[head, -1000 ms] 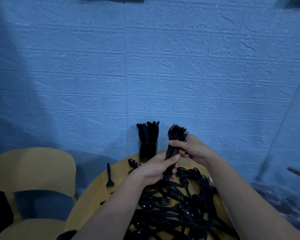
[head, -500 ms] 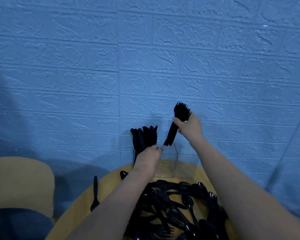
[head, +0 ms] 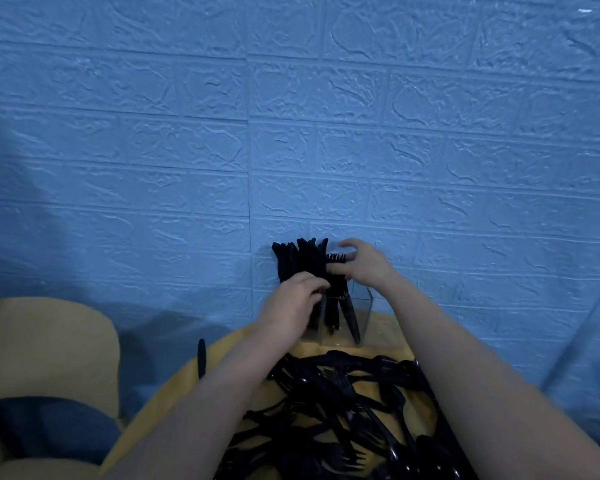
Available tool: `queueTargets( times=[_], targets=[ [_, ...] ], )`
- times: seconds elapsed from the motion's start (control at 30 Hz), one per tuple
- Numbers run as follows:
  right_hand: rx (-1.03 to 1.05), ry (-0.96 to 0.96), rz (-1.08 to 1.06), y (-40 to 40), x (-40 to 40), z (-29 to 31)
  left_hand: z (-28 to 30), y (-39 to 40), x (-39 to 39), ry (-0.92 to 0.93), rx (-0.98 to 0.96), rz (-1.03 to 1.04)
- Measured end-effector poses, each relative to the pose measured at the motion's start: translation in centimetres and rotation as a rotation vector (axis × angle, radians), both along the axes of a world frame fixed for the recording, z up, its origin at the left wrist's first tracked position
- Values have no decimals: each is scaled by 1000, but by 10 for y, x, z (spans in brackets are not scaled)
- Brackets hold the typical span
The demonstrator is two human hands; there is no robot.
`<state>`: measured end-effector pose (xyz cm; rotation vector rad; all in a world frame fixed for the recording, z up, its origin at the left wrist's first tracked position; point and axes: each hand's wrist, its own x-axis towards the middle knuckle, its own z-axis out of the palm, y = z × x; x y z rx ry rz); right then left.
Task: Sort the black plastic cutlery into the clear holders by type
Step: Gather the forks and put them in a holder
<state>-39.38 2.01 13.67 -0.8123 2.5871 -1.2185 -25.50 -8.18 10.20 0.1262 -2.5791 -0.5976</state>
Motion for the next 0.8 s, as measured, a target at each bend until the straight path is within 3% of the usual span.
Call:
queueTargets(
  times=[0.1,0.27,0.4,0.57,0.8],
  targets=[
    [2,19,-5,12,12,11,2,-34,28,-65,-26,60],
    [-28,254,-74,24,50,9,-17,-85,78,-481,-228,155],
    [-102,365,-43,21,81,-10,-33,-89,107,-667,-304,94],
    [16,377,198,11,115,-32,-37,-86,120,-711,-337,67],
    [406,541,421,-18,134,-56,-32,-81,130,-708,-375,80]
  ],
)
